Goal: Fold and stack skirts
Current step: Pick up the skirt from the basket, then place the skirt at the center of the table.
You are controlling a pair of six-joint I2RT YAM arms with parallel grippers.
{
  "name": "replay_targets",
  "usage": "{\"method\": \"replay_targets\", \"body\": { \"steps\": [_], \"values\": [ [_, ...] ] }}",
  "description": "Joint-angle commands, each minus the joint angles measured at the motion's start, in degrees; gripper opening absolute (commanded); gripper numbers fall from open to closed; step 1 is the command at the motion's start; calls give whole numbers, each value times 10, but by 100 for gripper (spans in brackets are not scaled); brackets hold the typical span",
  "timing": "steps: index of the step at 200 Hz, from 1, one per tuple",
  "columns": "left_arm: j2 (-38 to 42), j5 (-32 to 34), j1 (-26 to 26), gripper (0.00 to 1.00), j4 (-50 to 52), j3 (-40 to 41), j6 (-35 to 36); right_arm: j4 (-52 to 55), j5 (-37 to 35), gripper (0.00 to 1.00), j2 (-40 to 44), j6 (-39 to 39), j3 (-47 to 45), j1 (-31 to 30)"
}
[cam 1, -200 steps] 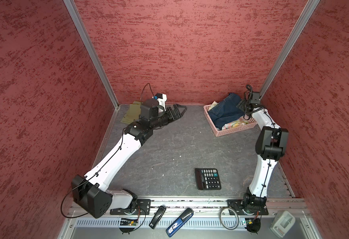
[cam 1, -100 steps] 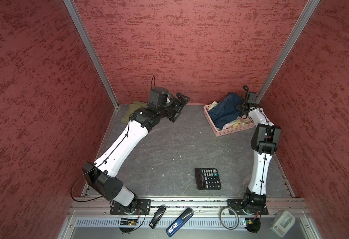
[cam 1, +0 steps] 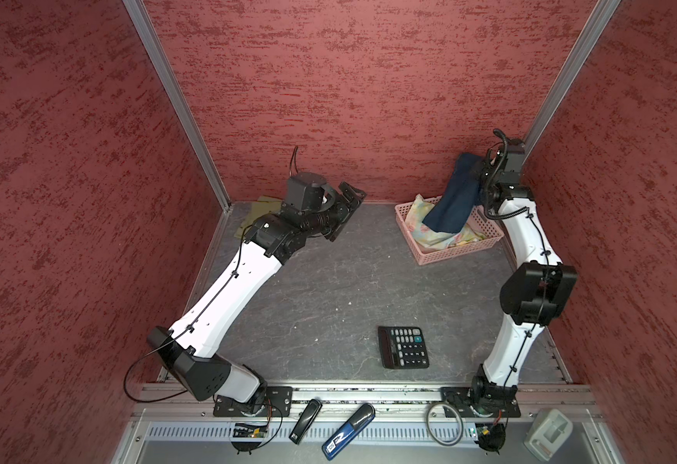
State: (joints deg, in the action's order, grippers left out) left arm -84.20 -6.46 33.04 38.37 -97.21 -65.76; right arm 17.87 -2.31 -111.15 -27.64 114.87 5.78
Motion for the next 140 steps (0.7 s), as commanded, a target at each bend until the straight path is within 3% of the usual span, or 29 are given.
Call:
{"method": "replay_targets", "body": {
  "steps": [1,47,93,120,140],
  "values": [
    [3,16,-9,100,1,39,15,-95,-30,0,36,16,0,-13],
    [-2,-6,-27,99,-36,133,23,-67,-27,0,34,51,101,-40],
    [7,-69,-115,100,-37,203,70,19,-12,0,44,121,204,-158],
    [39,-78,-192,100,-2,222,109,36,7,0,71,119,176,-231],
    [83,-82,-262,100,22,228,144,-15,9,0,108,102,67,-283]
  ]
}}
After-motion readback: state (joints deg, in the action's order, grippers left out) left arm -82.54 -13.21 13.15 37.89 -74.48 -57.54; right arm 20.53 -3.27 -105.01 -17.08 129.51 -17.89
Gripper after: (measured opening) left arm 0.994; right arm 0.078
